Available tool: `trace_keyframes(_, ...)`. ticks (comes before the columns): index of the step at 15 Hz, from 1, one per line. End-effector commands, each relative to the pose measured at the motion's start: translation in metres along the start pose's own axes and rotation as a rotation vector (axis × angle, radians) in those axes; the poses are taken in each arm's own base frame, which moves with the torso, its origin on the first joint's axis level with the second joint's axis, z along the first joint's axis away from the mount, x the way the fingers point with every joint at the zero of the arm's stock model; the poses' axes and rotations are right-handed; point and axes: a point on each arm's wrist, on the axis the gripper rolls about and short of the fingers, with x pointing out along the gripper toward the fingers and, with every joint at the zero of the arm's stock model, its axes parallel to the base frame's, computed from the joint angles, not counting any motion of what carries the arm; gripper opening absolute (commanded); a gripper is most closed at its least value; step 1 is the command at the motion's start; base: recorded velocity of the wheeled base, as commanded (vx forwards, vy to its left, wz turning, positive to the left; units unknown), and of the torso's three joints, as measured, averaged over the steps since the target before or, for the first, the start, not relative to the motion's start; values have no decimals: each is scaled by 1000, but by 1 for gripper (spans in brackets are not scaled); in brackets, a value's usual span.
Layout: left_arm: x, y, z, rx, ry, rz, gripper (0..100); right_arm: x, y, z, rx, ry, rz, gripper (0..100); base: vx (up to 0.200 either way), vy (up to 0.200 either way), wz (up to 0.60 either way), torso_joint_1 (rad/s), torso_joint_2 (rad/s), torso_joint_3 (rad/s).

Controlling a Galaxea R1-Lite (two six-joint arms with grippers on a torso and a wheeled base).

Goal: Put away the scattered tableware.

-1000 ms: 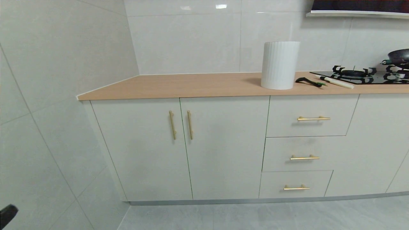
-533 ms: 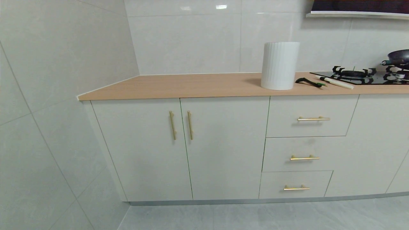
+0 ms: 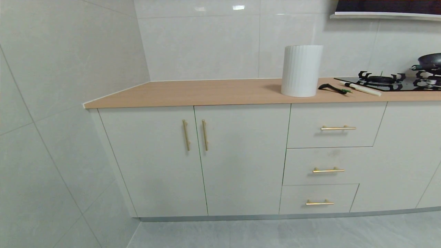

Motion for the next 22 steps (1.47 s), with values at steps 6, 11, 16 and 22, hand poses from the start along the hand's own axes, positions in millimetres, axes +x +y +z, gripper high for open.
trace_keyframes(6,7,-7,-28,112,53,-282,100,21,15,-62,-64,83,290,100,0,0,0,0,0,0)
trace_keyframes(11,7,-7,-28,83,53,-283,100,20,16,-66,-43,124,346,100,0,0,0,0,0,0)
trace_keyframes(16,7,-7,-28,97,51,-283,100,20,16,-66,-44,124,349,100,0,0,0,0,0,0)
trace_keyframes(22,7,-7,-28,81,53,-283,100,20,17,-66,-40,124,358,100,0,0,0,0,0,0)
